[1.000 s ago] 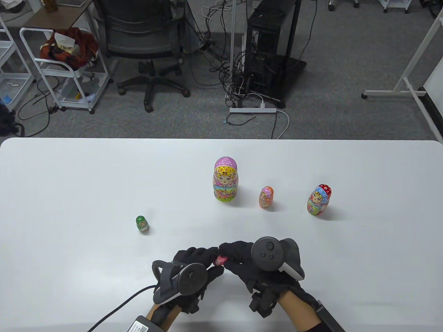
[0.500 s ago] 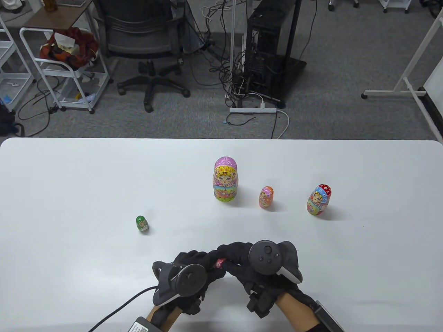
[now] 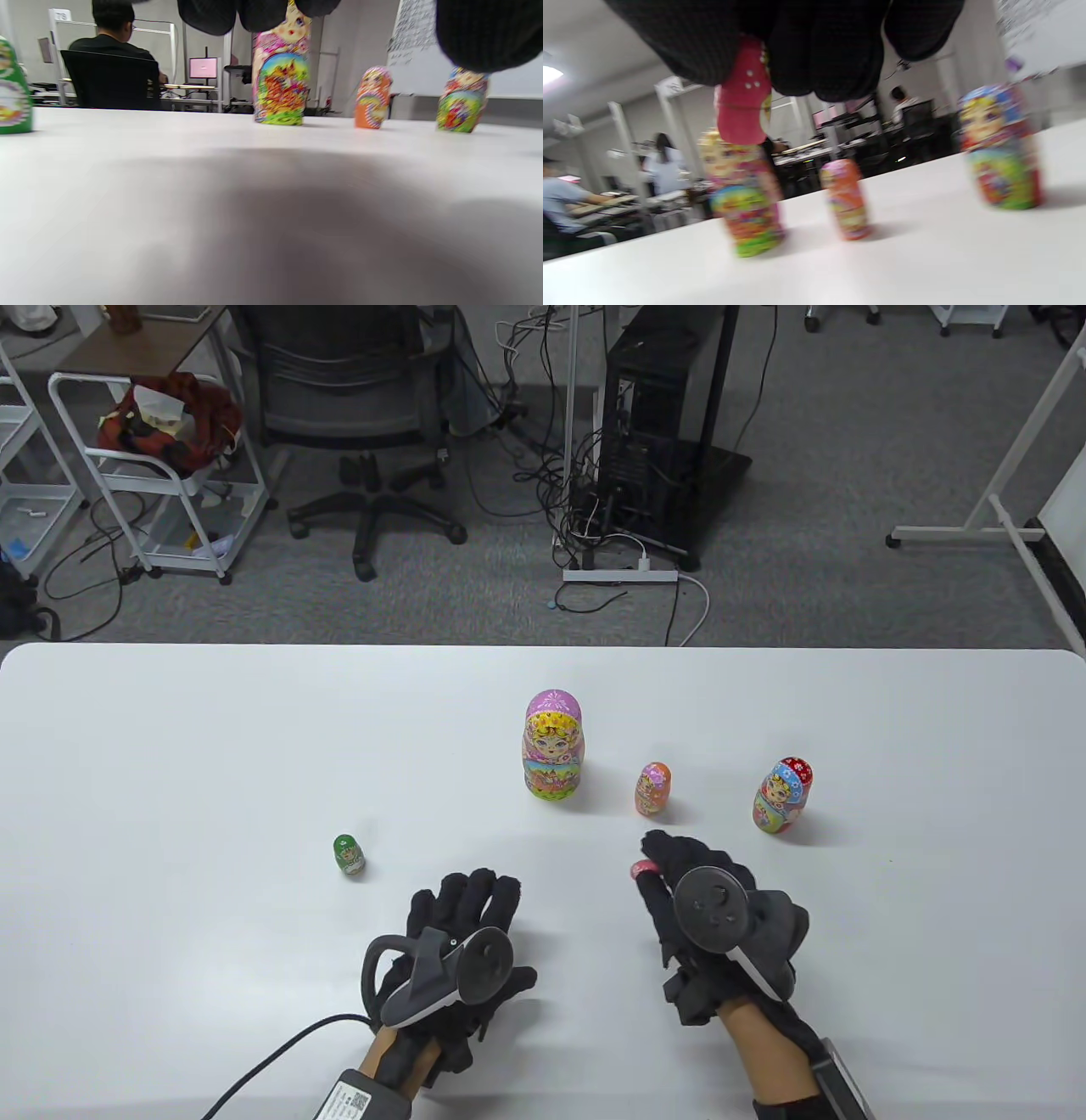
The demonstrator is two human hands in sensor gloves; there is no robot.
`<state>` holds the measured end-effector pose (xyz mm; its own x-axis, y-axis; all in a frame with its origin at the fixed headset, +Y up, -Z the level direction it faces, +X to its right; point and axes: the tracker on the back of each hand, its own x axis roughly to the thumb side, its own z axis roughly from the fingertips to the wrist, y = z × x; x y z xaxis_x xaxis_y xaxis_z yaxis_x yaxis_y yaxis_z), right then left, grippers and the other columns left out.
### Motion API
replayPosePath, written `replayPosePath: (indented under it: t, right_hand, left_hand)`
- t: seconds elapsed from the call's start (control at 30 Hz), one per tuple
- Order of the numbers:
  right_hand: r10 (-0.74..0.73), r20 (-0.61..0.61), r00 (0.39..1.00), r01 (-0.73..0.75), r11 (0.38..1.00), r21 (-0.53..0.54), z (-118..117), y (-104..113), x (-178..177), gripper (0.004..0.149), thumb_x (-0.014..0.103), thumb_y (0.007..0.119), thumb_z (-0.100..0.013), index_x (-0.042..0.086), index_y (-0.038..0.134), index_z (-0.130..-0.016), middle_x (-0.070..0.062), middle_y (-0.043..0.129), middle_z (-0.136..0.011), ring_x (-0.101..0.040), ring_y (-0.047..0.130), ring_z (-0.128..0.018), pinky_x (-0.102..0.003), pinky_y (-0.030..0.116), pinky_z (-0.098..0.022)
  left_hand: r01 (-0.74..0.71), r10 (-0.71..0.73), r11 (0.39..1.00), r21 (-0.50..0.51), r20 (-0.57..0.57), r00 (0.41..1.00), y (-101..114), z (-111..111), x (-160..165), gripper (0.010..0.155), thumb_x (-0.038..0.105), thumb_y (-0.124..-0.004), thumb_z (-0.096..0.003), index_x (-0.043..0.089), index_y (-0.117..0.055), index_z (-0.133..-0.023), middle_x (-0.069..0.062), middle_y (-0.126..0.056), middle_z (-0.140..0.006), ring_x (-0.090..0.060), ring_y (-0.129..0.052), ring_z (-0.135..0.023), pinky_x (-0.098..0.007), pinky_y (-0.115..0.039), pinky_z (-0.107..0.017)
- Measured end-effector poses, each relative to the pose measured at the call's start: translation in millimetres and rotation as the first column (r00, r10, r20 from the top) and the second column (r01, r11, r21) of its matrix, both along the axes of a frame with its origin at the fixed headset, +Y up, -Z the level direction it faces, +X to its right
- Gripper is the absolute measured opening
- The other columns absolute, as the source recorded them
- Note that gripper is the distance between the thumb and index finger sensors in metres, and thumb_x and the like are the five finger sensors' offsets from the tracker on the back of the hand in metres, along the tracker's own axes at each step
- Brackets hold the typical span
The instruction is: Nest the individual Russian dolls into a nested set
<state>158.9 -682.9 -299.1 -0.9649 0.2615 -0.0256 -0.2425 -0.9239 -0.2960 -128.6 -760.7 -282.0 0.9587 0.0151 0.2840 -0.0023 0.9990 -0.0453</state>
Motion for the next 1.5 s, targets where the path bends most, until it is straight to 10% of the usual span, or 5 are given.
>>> replayPosePath:
  t: [0.57, 0.9, 1.1, 1.33, 1.5]
  right_hand:
    - [0.198, 0.182, 0.963, -0.109, 0.907, -0.406, -31, -71, 44, 0.049, 0.040, 0.083, -0.047, 0.030, 0.069, -0.093, -0.003, 0.079, -0.094, -0.023, 0.086, -0.077, -0.051, 0.066, -0.068]
    - [0.145, 0.131, 0.981, -0.089, 0.929, -0.360, -27, -58, 34, 0.064, 0.058, 0.076, -0.045, 0.033, 0.056, -0.101, -0.006, 0.063, -0.107, -0.031, 0.072, -0.091, -0.056, 0.059, -0.070]
    - [0.045, -0.095, 0.994, -0.070, 0.957, -0.282, -20, -41, -2, 0.074, 0.066, 0.071, -0.041, 0.049, 0.034, -0.103, 0.008, 0.031, -0.120, -0.032, 0.029, -0.114, -0.061, 0.029, -0.081]
    - [0.128, -0.303, 0.945, -0.230, 0.915, -0.331, -13, -46, -45, 0.090, 0.072, 0.069, -0.039, 0.050, 0.007, -0.100, 0.004, -0.001, -0.117, -0.033, -0.004, -0.109, -0.061, 0.009, -0.078]
    - [0.129, -0.343, 0.930, -0.255, 0.901, -0.351, -13, -50, -57, 0.089, 0.071, 0.069, -0.040, 0.049, 0.008, -0.101, 0.003, -0.001, -0.117, -0.033, -0.004, -0.109, -0.063, 0.007, -0.077]
  left_hand:
    - [0.003, -0.004, 0.999, -0.034, -0.030, 1.000, -4, -3, -4, 0.100, 0.076, -0.067, -0.0364, 0.026, -0.026, -0.112, -0.011, -0.028, -0.120, -0.039, -0.036, -0.109, -0.072, -0.027, -0.072]
    - [-0.221, 0.218, 0.970, -0.102, -0.045, 0.975, 7, 5, 1, 0.095, 0.071, -0.068, -0.0396, 0.024, -0.029, -0.112, -0.011, -0.029, -0.119, -0.038, -0.038, -0.109, -0.069, -0.034, -0.074]
    - [-0.282, 0.283, 0.959, 0.033, -0.184, 0.941, 37, -23, -30, 0.090, 0.066, -0.070, -0.0416, 0.024, -0.033, -0.112, -0.011, -0.034, -0.119, -0.037, -0.042, -0.109, -0.065, -0.042, -0.075]
    - [-0.399, 0.412, 0.903, 0.158, -0.577, 0.705, 25, -71, -135, 0.088, 0.060, -0.080, -0.0393, 0.017, -0.043, -0.107, -0.015, -0.048, -0.110, -0.036, -0.055, -0.097, -0.055, -0.053, -0.072]
    - [-0.461, 0.306, 0.887, -0.030, -0.709, 0.636, -2, -87, -172, 0.094, 0.062, -0.085, -0.0357, 0.017, -0.045, -0.108, -0.015, -0.051, -0.108, -0.034, -0.060, -0.092, -0.054, -0.055, -0.071]
